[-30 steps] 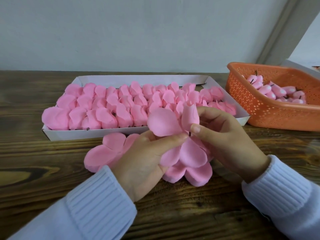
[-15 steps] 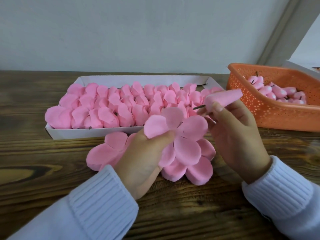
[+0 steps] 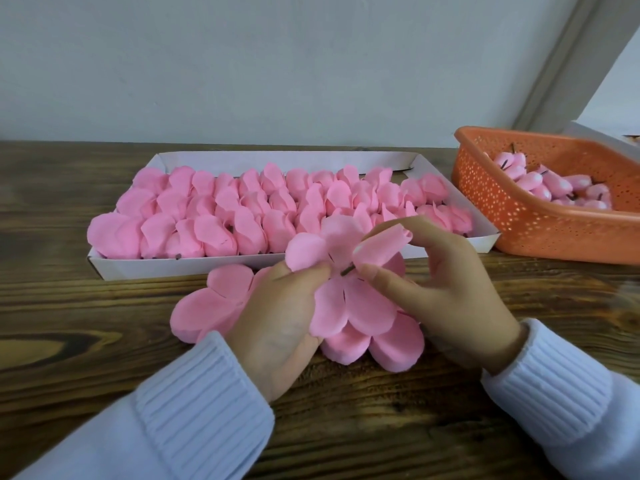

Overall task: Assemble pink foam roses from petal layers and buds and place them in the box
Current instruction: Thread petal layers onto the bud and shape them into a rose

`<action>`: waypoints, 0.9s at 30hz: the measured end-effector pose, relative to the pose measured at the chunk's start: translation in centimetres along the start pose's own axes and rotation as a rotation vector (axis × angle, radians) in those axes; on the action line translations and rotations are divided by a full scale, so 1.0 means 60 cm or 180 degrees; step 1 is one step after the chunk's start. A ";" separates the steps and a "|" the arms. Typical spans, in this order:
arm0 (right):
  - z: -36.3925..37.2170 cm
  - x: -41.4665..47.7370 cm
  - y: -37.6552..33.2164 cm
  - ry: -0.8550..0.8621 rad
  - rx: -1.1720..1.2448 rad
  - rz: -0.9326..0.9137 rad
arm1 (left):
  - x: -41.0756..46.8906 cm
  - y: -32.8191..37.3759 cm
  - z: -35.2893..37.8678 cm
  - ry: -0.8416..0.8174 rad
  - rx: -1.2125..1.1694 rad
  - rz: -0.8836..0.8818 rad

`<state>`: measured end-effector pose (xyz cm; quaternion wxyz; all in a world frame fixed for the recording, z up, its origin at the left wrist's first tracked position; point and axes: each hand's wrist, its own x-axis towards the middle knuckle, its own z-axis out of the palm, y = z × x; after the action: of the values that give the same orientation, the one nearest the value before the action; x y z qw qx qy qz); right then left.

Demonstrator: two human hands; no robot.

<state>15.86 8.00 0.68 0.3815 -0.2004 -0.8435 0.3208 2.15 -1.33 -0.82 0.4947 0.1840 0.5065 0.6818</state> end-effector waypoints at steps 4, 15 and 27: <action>0.000 0.002 -0.004 -0.0060 -0.0484 -0.0214 | 0.000 -0.002 -0.005 -0.0126 -0.0023 0.0050; 0.009 -0.003 -0.007 -0.0362 -0.0964 -0.0097 | -0.016 0.017 0.006 -0.1656 -0.0118 0.0141; 0.013 -0.008 -0.013 -0.0240 -0.1027 -0.0528 | -0.027 0.011 0.008 -0.1135 0.1000 0.0796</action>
<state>15.51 6.89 0.58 0.3376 -0.1765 -0.9113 0.1561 2.92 -2.50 0.34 0.4534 0.4369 0.4844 0.6074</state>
